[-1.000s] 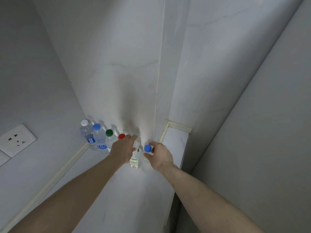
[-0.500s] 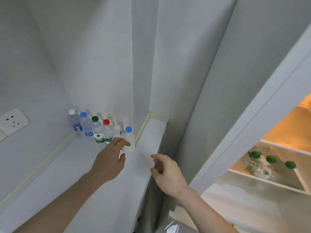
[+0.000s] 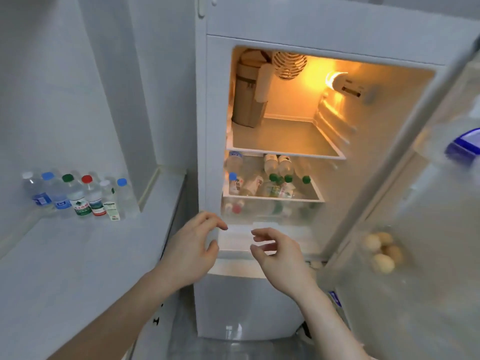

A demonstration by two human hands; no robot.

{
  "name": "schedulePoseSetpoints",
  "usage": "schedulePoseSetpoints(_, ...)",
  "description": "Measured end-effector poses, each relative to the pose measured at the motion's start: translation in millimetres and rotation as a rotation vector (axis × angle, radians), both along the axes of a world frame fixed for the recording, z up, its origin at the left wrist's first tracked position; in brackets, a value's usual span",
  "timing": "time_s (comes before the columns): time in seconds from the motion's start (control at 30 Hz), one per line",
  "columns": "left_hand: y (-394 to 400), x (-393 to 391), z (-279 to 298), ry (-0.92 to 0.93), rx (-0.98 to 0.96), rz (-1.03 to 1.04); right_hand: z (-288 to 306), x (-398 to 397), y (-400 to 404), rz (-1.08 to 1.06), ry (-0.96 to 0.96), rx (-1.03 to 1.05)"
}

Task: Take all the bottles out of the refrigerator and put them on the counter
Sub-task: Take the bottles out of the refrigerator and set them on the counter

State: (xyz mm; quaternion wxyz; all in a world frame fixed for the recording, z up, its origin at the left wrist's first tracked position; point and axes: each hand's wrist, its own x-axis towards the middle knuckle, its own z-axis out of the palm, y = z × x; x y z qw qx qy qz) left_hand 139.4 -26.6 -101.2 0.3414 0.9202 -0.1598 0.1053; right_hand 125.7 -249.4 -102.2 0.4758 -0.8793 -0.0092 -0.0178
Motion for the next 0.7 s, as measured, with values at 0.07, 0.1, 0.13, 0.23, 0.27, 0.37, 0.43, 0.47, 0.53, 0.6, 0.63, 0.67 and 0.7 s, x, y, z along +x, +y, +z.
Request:
schedulePoseSetpoints(0.07, -24, -13, 3, -0.007, 0.004, -0.037, 7, -24, -22, -0.043, -0.006, -0.009)
schedulePoseSetpoints(0.1, -34, -19, 5, -0.012, 0.007, -0.059, 11, -35, -31, -0.064, -0.018, -0.005)
schedulePoseSetpoints(0.13, -46, -24, 9, -0.017, 0.017, -0.093, 17, -48, -43, -0.098, -0.031, -0.004)
schedulePoseSetpoints(0.23, -72, -29, 19, -0.015, 0.032, -0.172, 28, -75, -68, -0.161, -0.075, -0.059)
schedulePoseSetpoints(0.27, -83, -29, 22, -0.022, 0.032, -0.210, 31, -85, -77, -0.197, -0.086, -0.073)
schedulePoseSetpoints(0.37, -105, -30, 27, -0.030, 0.031, -0.291, 40, -106, -94, -0.264, -0.124, -0.114)
schedulePoseSetpoints(0.43, -118, -31, 29, -0.028, 0.020, -0.335, 50, -119, -102, -0.297, -0.152, -0.150)
schedulePoseSetpoints(0.47, -122, -31, 31, -0.031, 0.018, -0.345, 55, -122, -104, -0.303, -0.166, -0.172)
schedulePoseSetpoints(0.53, -134, -34, 35, -0.037, 0.013, -0.377, 63, -133, -113, -0.331, -0.195, -0.222)
schedulePoseSetpoints(0.6, -144, -41, 40, -0.038, 0.004, -0.401, 68, -145, -121, -0.352, -0.212, -0.248)
schedulePoseSetpoints(0.63, -148, -45, 44, -0.042, -0.008, -0.418, 69, -152, -124, -0.363, -0.213, -0.259)
schedulePoseSetpoints(0.67, -152, -48, 50, -0.057, -0.018, -0.445, 70, -158, -129, -0.382, -0.215, -0.268)
schedulePoseSetpoints(0.7, -155, -50, 56, -0.071, -0.030, -0.469, 72, -163, -133, -0.395, -0.212, -0.278)
